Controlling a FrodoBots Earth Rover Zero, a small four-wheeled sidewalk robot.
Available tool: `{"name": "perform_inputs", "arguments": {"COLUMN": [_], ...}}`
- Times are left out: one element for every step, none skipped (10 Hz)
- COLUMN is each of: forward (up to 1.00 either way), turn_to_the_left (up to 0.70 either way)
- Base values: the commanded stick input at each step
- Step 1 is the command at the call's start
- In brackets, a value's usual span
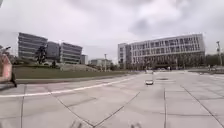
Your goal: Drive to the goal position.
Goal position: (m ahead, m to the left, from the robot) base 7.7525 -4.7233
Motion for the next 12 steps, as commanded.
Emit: {"name": "perform_inputs", "arguments": {"forward": [0.70, 0.70, 0.70, 0.70, 0.70, 0.70, 0.70, 0.70, 0.70, 0.70, 0.70, 0.70], "turn_to_the_left": [-0.32, -0.32, -0.32, -0.32, -0.32, -0.32, -0.32, -0.32, -0.32, -0.32, -0.32, -0.32]}}
